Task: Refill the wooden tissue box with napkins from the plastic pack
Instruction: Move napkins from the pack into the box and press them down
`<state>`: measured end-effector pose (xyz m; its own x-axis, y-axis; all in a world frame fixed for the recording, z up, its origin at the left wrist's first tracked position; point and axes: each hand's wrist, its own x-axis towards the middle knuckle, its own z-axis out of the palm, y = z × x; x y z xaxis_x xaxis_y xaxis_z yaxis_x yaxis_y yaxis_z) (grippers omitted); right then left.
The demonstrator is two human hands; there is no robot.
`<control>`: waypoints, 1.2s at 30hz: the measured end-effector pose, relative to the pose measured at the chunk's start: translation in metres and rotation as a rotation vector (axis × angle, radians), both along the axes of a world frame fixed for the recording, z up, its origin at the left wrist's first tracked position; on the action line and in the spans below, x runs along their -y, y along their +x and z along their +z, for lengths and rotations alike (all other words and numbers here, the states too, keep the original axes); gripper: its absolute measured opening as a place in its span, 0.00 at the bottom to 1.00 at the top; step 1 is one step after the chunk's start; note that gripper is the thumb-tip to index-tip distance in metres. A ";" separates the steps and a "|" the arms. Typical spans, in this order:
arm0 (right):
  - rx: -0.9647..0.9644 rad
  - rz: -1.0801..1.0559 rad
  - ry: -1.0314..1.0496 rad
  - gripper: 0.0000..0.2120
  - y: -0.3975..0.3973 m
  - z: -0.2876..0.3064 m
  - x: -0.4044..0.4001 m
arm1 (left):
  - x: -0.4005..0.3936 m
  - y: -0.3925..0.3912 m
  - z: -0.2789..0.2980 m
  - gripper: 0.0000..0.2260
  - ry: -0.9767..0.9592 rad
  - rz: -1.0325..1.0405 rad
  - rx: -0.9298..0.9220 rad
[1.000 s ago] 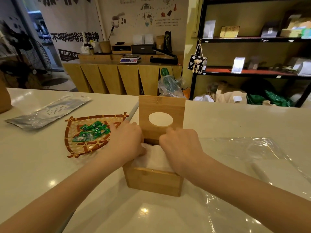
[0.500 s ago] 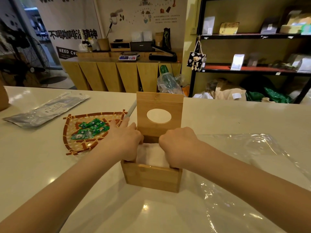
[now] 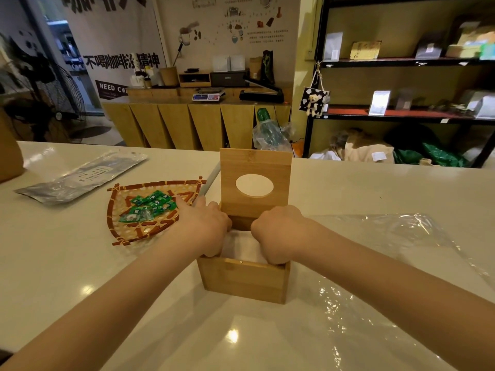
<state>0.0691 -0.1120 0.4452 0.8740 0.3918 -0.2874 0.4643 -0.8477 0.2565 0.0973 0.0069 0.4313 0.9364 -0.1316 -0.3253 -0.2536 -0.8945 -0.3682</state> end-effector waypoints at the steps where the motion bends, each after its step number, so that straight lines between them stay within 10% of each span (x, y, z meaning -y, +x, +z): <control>1: 0.016 0.004 -0.016 0.07 -0.001 -0.001 -0.002 | 0.000 0.000 0.000 0.23 -0.010 -0.006 0.003; 7: -0.014 -0.040 0.072 0.04 -0.001 0.001 0.004 | -0.004 -0.001 0.003 0.22 -0.061 -0.051 -0.031; 10: -0.118 -0.038 0.322 0.17 0.000 0.015 0.023 | -0.007 -0.002 0.016 0.20 -0.215 -0.020 -0.125; 15: -0.050 -0.085 0.763 0.17 -0.025 0.041 0.065 | 0.000 -0.029 0.048 0.17 -0.438 -0.029 0.201; 19: 0.047 -0.185 0.823 0.18 -0.055 0.035 0.099 | 0.033 -0.072 0.056 0.16 -0.593 -0.312 0.338; 29: 0.189 -0.572 0.931 0.41 -0.180 -0.007 0.193 | 0.137 -0.117 -0.025 0.36 -0.708 -1.047 -0.043; 36: 0.375 -0.745 0.949 0.19 -0.254 -0.045 0.213 | 0.180 -0.121 -0.071 0.38 -0.587 -1.198 -0.150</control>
